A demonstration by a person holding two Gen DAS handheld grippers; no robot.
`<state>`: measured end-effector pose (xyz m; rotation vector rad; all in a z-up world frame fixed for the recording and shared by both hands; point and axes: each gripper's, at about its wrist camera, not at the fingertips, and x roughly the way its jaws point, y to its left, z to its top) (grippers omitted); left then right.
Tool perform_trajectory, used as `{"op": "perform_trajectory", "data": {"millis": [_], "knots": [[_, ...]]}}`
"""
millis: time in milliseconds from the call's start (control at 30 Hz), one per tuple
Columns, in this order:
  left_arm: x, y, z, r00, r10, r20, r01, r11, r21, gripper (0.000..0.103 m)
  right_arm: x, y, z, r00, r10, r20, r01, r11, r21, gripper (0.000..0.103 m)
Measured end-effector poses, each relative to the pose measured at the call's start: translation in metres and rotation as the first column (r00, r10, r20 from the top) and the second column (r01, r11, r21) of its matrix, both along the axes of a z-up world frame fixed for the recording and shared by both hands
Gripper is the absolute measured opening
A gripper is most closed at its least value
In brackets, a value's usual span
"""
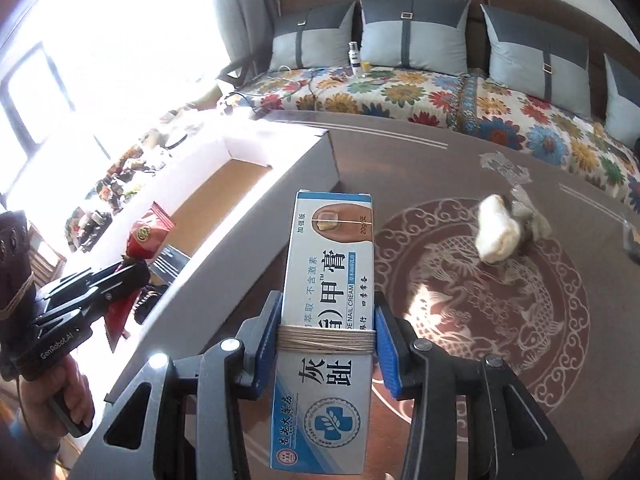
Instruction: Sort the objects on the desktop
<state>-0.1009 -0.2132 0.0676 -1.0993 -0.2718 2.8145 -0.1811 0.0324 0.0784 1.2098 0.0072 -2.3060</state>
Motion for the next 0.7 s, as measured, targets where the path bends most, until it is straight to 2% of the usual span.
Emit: {"op": "perform_trajectory", "data": {"millis": [100, 200, 333, 367, 400, 433, 467, 500, 533, 567, 600, 667, 700], "knots": [[0.008, -0.063, -0.012, 0.99, 0.122, 0.065, -0.121, 0.993, -0.012, 0.017, 0.009, -0.078, 0.019, 0.993, 0.121, 0.008, -0.12, 0.987, -0.108, 0.043], [0.014, -0.113, -0.038, 0.965, 0.218, 0.145, -0.218, 0.976, -0.019, 0.017, 0.028, -0.155, 0.016, 0.97, 0.244, 0.023, -0.237, 0.958, -0.159, 0.044], [0.015, -0.148, -0.076, 0.925, 0.274, 0.263, -0.284, 0.959, 0.0, 0.018, 0.052, -0.235, -0.018, 0.935, 0.347, 0.067, -0.337, 0.933, -0.126, 0.044], [0.015, -0.153, -0.084, 0.912, 0.288, 0.293, -0.299, 0.954, -0.007, 0.021, 0.057, -0.249, -0.03, 0.929, 0.361, 0.081, -0.351, 0.93, -0.111, 0.045], [0.016, -0.156, -0.091, 0.9, 0.304, 0.313, -0.315, 0.949, -0.017, 0.032, 0.06, -0.259, -0.043, 0.924, 0.369, 0.1, -0.36, 0.928, -0.096, 0.045], [0.02, -0.158, -0.095, 0.893, 0.315, 0.321, -0.326, 0.945, -0.02, 0.041, 0.061, -0.266, -0.054, 0.922, 0.368, 0.116, -0.361, 0.929, -0.078, 0.049], [0.025, -0.159, -0.097, 0.895, 0.319, 0.313, -0.331, 0.943, -0.014, 0.052, 0.062, -0.267, -0.062, 0.926, 0.356, 0.126, -0.351, 0.934, -0.061, 0.057], [0.032, -0.157, -0.094, 0.907, 0.311, 0.284, -0.321, 0.947, -0.012, 0.053, 0.062, -0.262, -0.065, 0.933, 0.339, 0.125, -0.334, 0.941, -0.056, 0.061], [0.036, -0.154, -0.09, 0.912, 0.315, 0.265, -0.319, 0.947, -0.028, 0.057, 0.063, -0.256, -0.066, 0.939, 0.325, 0.114, -0.319, 0.945, -0.066, 0.065], [0.039, -0.15, -0.086, 0.912, 0.326, 0.249, -0.326, 0.944, -0.046, 0.07, 0.064, -0.245, -0.062, 0.945, 0.315, 0.09, -0.308, 0.948, -0.084, 0.069], [0.043, -0.146, -0.081, 0.913, 0.337, 0.229, -0.333, 0.941, -0.056, 0.075, 0.065, -0.23, -0.055, 0.952, 0.303, 0.053, -0.297, 0.95, -0.093, 0.071], [0.051, -0.135, -0.069, 0.925, 0.333, 0.182, -0.331, 0.943, -0.044, 0.075, 0.07, -0.197, -0.041, 0.963, 0.264, -0.047, -0.267, 0.96, -0.088, 0.086], [0.054, -0.126, -0.064, 0.932, 0.323, 0.165, -0.322, 0.946, -0.032, 0.075, 0.072, -0.177, -0.032, 0.967, 0.232, -0.104, -0.241, 0.967, -0.081, 0.09]]}}
